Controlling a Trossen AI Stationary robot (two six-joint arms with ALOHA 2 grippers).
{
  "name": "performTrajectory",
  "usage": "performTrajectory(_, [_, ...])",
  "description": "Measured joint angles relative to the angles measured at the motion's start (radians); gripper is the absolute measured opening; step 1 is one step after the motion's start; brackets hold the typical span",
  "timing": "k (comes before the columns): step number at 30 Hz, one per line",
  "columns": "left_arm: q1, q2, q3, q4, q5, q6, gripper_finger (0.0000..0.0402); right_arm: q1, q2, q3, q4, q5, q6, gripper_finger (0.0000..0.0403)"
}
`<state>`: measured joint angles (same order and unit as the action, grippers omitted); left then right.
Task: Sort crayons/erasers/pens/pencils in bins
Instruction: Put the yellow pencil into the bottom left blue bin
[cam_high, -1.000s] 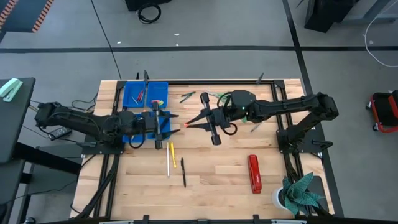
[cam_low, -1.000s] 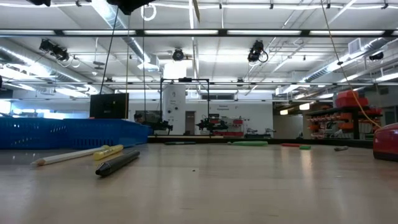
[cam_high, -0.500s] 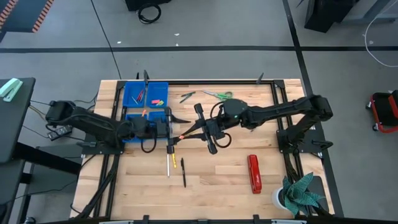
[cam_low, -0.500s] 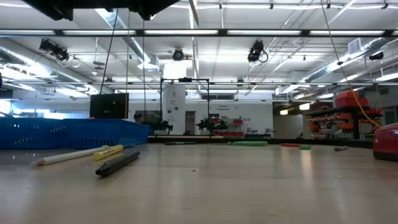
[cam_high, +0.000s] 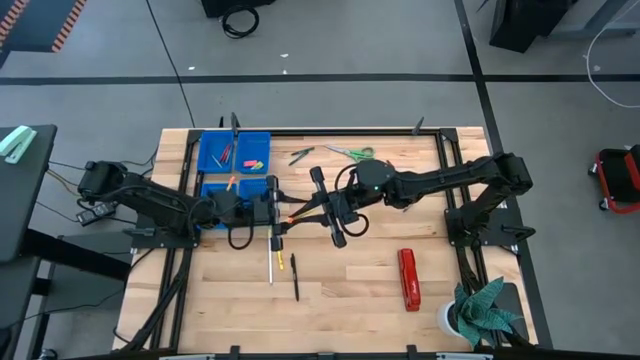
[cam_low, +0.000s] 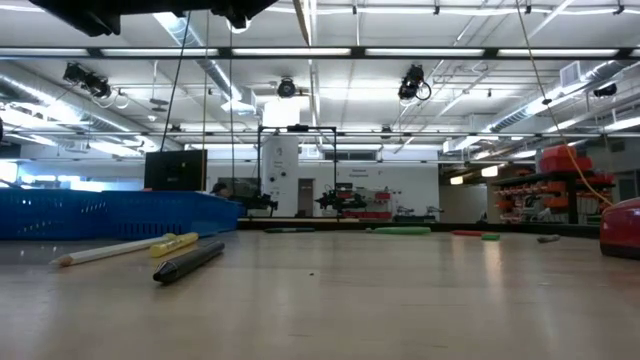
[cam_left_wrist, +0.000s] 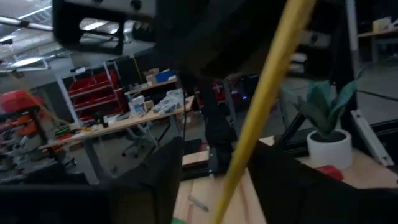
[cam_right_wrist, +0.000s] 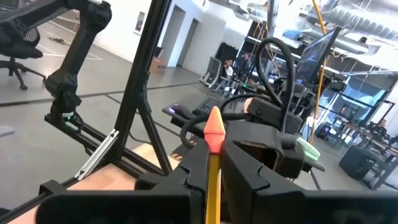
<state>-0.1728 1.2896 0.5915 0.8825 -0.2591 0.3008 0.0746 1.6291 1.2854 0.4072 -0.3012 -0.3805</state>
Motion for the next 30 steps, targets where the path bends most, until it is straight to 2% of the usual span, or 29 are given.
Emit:
performTrajectory(8, [-0.001, 0.0, 0.0, -0.05, -0.007, 0.032, 0.0029, -0.007, 0.0, 0.0, -0.018, 0.03, 0.006, 0.0042])
performTrajectory(17, [0.002, -0.012, 0.0, -0.112, -0.116, 0.056, 0.0031, -0.028, -0.05, 0.0, -0.148, 0.071, 0.01, 0.0042])
performTrajectory(30, [0.002, -0.021, 0.0, -0.141, -0.162, 0.058, 0.0031, -0.035, -0.144, 0.001, -0.377, 0.121, 0.026, 0.0041])
